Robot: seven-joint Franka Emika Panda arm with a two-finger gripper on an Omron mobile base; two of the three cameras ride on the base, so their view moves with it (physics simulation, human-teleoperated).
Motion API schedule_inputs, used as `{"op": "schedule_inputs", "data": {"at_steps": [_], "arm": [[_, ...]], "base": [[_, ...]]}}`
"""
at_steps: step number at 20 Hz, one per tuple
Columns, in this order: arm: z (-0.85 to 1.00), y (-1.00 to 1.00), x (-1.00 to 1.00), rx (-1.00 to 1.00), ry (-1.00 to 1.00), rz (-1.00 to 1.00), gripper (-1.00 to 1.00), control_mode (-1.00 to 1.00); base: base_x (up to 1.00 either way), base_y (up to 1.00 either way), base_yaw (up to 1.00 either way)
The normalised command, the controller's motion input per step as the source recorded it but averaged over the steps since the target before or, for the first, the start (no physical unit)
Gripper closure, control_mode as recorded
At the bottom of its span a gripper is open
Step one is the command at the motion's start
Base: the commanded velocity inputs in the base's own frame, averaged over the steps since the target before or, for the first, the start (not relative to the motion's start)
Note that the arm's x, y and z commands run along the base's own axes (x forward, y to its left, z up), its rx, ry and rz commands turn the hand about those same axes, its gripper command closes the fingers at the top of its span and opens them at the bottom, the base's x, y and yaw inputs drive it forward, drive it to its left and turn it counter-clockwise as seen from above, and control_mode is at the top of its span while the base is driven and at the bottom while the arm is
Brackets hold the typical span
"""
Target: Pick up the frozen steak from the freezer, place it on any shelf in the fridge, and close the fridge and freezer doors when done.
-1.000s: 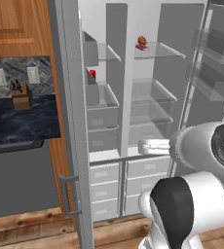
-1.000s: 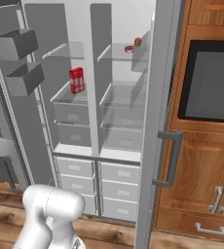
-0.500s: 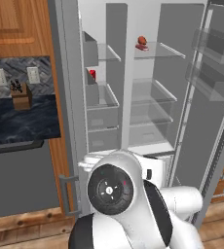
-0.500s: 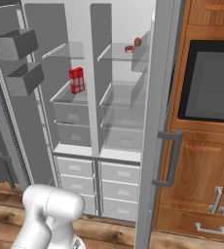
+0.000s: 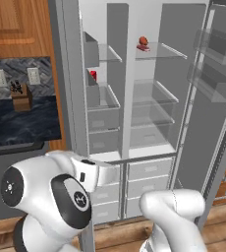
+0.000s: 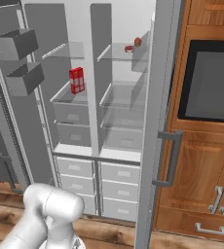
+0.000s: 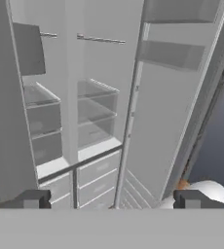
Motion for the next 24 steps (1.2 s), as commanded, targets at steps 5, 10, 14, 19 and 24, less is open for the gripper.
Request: {"op": "schedule_inputs", "data": {"at_steps": [5,10,14,19,24], "arm": [[-0.08,0.55,0.60,-0.17,-0.06,-0.17,-1.00,-1.00],[-0.02,0.20,0.59,-0.10,-0.01,-0.09,-1.00,-1.00],[-0.01,0.08,0.74,-0.05,-0.03,-0.03,-1.00,-1.00],[-0.10,0.20,0.72,-0.06,-0.02,-0.01,-1.00,-1.00],[-0.24,0.09,0.66,-0.08,-0.01,0.00,-1.00,-1.00]], "base": [[0.00,0.00,0.00],[0.00,0.00,0.00],[0.00,0.00,0.00],[0.00,0.00,0.00],[0.00,0.00,0.00]]}}
